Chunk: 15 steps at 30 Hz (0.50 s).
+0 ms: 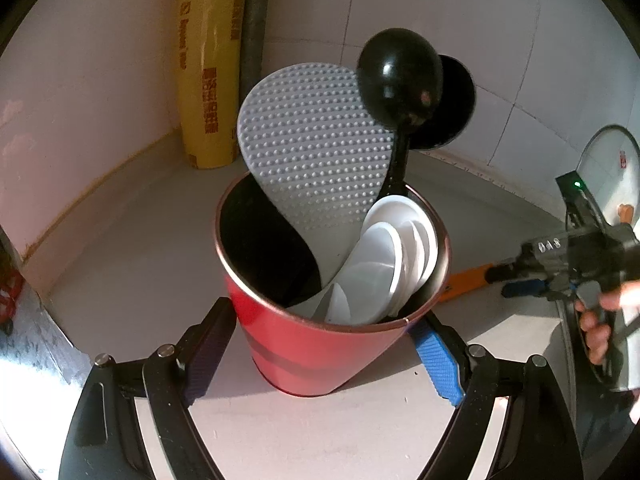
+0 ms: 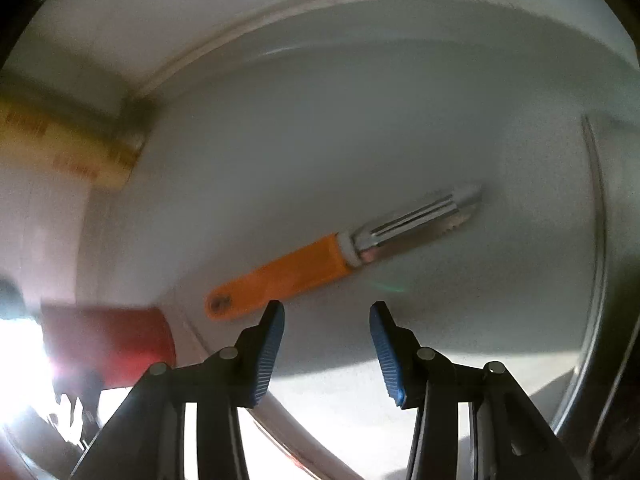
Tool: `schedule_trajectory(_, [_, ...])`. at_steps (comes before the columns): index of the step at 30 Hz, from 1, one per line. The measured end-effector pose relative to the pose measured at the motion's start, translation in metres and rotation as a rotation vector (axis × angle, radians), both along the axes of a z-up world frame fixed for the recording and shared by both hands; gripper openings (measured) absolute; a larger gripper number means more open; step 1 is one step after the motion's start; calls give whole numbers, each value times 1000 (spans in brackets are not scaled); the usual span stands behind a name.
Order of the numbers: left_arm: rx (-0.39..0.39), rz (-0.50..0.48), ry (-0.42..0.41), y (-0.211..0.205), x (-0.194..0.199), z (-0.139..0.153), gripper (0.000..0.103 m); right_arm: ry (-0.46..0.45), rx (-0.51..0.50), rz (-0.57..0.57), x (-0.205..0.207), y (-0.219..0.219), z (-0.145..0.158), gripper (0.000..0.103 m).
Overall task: Organize utensils
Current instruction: 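Move the right tool to the orange peeler and close on its handle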
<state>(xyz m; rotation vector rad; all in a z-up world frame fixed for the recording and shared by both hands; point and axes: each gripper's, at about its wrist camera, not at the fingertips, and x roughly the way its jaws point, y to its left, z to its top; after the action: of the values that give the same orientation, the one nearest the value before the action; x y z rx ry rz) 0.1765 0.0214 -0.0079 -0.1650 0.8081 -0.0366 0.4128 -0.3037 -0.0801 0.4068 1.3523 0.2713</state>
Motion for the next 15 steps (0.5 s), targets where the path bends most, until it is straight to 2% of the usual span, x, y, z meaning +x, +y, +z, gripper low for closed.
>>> schedule_trajectory(7, [-47, 16, 5, 11, -7, -1, 87, 22, -86, -79, 29, 28, 6, 50])
schedule_trajectory(11, [-63, 24, 7, 22, 0, -4, 87, 14, -204, -16, 41, 59, 7, 51])
schedule_trajectory(15, [-65, 12, 10, 24, 2, -4, 87, -8, -365, 81, 53, 93, 9, 52])
